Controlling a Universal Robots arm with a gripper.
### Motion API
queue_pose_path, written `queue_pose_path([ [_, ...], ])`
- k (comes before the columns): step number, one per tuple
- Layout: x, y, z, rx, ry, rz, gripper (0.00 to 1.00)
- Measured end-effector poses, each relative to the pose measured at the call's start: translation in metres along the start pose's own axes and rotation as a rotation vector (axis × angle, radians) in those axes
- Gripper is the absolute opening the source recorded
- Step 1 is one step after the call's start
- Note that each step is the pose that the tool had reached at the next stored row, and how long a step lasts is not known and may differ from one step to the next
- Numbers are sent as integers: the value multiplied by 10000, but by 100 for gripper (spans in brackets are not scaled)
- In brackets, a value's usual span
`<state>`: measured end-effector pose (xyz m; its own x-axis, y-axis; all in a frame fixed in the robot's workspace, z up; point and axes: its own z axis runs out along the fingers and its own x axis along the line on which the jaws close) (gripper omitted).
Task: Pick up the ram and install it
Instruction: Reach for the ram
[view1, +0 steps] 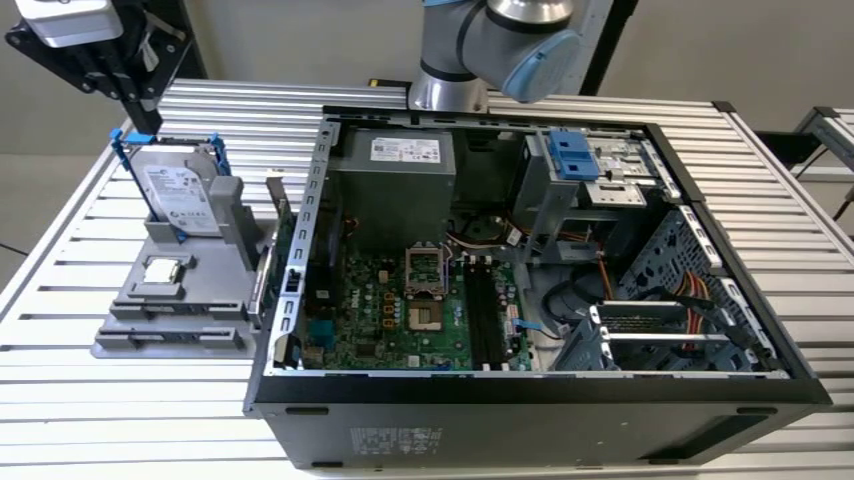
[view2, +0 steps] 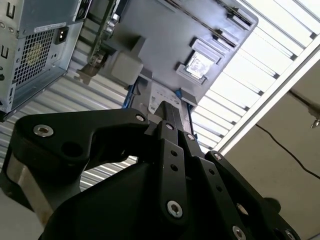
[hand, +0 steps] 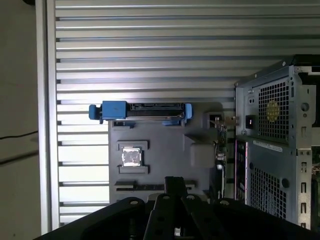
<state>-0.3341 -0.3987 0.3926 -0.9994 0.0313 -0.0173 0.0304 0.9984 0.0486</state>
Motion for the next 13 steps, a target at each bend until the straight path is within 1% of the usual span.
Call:
queue_pose_path([
  [8, 50, -2, -1, 0, 0, -14, 0],
  [13, 55, -2, -1, 0, 0, -16, 0],
])
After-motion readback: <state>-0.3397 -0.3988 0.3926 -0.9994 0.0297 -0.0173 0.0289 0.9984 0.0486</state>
